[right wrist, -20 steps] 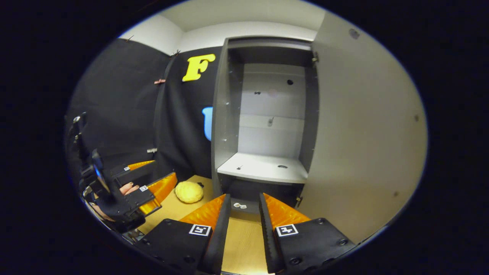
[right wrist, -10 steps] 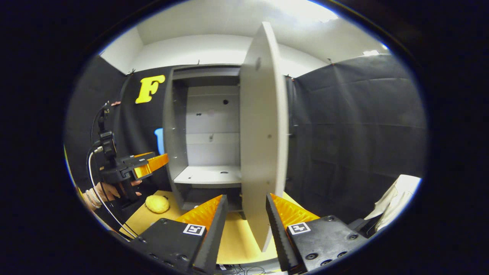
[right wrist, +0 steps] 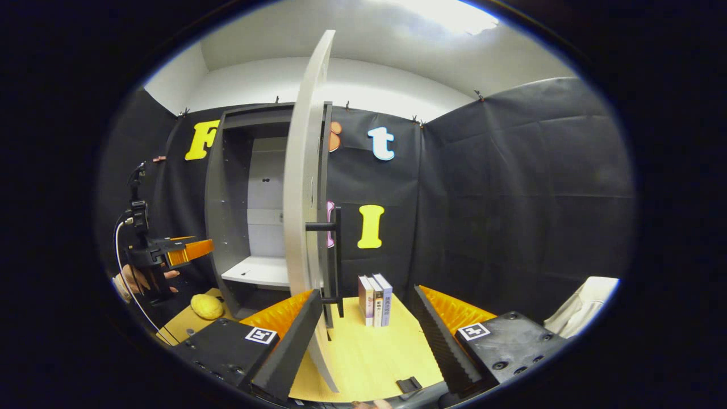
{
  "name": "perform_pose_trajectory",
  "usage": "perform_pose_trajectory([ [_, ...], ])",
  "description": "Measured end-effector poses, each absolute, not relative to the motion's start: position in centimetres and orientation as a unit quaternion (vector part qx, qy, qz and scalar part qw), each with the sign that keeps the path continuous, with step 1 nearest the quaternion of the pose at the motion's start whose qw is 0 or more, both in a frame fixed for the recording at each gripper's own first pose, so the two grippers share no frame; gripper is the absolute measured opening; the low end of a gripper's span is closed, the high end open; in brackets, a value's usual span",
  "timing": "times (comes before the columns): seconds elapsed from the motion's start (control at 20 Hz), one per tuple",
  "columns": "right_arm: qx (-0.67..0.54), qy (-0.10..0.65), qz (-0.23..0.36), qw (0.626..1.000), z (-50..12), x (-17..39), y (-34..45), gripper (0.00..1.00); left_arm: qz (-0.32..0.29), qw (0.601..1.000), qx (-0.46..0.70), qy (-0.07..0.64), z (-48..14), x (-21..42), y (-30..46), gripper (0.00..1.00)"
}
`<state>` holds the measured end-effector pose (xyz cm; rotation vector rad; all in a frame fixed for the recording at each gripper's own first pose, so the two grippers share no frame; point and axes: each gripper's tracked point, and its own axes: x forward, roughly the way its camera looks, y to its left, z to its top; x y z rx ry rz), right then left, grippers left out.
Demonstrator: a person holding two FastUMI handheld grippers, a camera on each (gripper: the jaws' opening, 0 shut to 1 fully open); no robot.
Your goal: Open the cabinet door with the right hand, grasp the bottle in the cabinet with the left hand and place it on the coaster, then close the cabinet door with the right hand.
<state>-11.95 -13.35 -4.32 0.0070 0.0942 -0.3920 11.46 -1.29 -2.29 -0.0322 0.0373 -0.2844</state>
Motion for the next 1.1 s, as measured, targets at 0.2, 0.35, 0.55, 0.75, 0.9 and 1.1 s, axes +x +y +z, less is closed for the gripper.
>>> perform_pose_trajectory([
  [0.2, 0.021, 0.056, -0.125, 0.99, -4.5, -9.7, -13.9, 0.98, -0.082, 0.996, -0.007, 0.022, -2.6, 11.0, 0.2, 0.96],
  [0.35, 0.047, 0.061, -0.074, 0.994, -4.4, -8.8, -12.7, 0.97, -0.064, 0.998, 0.006, 0.027, -3.3, 10.1, 0.3, 0.96],
  [0.55, 0.053, 0.068, -0.021, 0.996, -4.9, -6.9, -8.2, 0.96, -0.047, 0.998, 0.021, 0.029, -3.6, 9.1, 1.3, 0.96],
  [0.75, 0.056, 0.071, 0.007, 0.996, -5.1, -5.0, -2.3, 0.96, -0.041, 0.998, 0.026, 0.028, -3.7, 8.2, 3.7, 0.96],
  [0.9, 0.06, 0.056, 0.02, 0.996, -4.8, -3.0, 1.9, 0.96, -0.041, 0.998, 0.029, 0.034, -3.8, 7.5, 6.2, 0.97],
  [1.1, 0.061, 0.054, 0.039, 0.996, -5.8, -0.2, 7.3, 0.96, -0.041, 0.998, 0.034, 0.038, -3.4, 6.5, 9.9, 0.96],
])
